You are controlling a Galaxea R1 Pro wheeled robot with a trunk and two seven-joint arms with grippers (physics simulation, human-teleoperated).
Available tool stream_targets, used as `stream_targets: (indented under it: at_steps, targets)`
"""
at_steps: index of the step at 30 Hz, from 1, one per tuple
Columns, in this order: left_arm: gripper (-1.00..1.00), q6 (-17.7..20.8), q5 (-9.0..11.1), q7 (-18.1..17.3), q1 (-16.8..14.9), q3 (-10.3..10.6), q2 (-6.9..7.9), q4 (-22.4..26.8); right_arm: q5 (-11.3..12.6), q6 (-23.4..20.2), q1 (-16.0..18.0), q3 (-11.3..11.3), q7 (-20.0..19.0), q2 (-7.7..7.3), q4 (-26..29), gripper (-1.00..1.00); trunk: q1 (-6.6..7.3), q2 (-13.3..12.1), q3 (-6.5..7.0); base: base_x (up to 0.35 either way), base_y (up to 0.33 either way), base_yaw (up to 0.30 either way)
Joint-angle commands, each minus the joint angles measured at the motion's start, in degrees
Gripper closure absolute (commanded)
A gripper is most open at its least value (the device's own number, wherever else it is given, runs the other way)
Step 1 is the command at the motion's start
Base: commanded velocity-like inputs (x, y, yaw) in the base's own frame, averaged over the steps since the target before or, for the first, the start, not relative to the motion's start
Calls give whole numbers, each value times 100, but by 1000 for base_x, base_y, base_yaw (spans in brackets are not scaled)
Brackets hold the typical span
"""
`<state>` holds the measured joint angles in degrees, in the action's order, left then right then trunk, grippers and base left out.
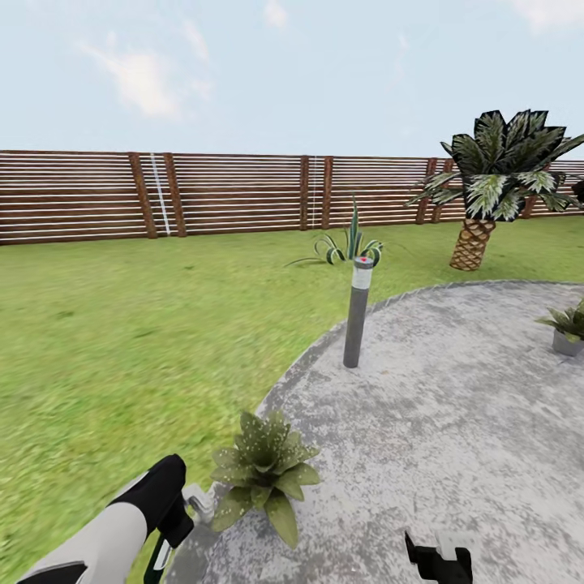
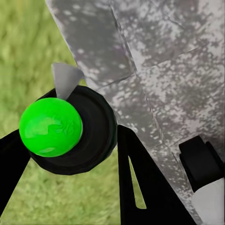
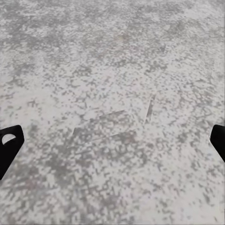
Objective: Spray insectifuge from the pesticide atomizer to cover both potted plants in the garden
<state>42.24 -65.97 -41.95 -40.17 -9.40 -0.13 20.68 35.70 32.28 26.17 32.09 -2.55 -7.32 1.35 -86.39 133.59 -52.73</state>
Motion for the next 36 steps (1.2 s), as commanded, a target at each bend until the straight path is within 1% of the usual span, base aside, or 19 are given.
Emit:
stream_targets:
  at_steps: [1,4,6,8,11,13,16,19,23,26,30,34,36]
  targets:
    - [100,15,-26,-40,4,-28,-6,-20,60,15,2,34,-27,-1,-1,-100,-1,2,-6,83,17,0]
    - [100,12,15,-41,8,-35,-32,-55,60,15,2,34,-27,1,-2,-100,-1,2,-6,20,4,0]
    - [100,3,16,-39,14,-36,-68,-175,61,15,2,32,-27,-2,-2,-100,-1,2,-6,3,1,0]
    - [100,-109,6,-34,58,-33,-65,-294,61,15,2,32,-27,-2,-2,-100,-1,2,-6,0,0,0]
    - [100,-378,27,-26,140,-60,-20,-315,60,15,2,33,-27,2,-3,-100,-1,2,-6,0,0,0]
    - [100,-423,27,-23,152,-66,-9,-293,60,15,2,34,-27,3,-3,-100,-1,2,-6,0,0,0]
    - [100,-424,25,-16,152,-72,-17,-241,60,15,2,34,-27,3,-3,-100,-1,2,-6,45,6,0]
    - [100,-413,23,-15,150,-47,-41,-139,60,15,2,34,-27,3,-3,-100,-1,2,-6,263,92,0]
    - [100,-411,23,-15,150,-27,-45,-121,60,15,2,34,-27,3,-3,-100,-1,2,-6,291,114,0]
    - [100,-426,8,-15,158,-50,-3,-116,60,15,2,34,-27,3,-3,-100,-1,2,-6,139,56,0]
    - [100,-444,18,-15,173,-61,155,-132,60,15,2,34,-27,3,-3,-100,-1,2,-6,15,6,0]
    - [100,-458,-16,-14,207,-28,178,-211,60,15,2,34,-27,3,-3,-100,-1,2,-6,1,0,0]
    - [100,-467,-6,-18,331,-28,177,-185,60,15,2,34,-27,3,-3,-100,-1,2,-6,0,0,0]
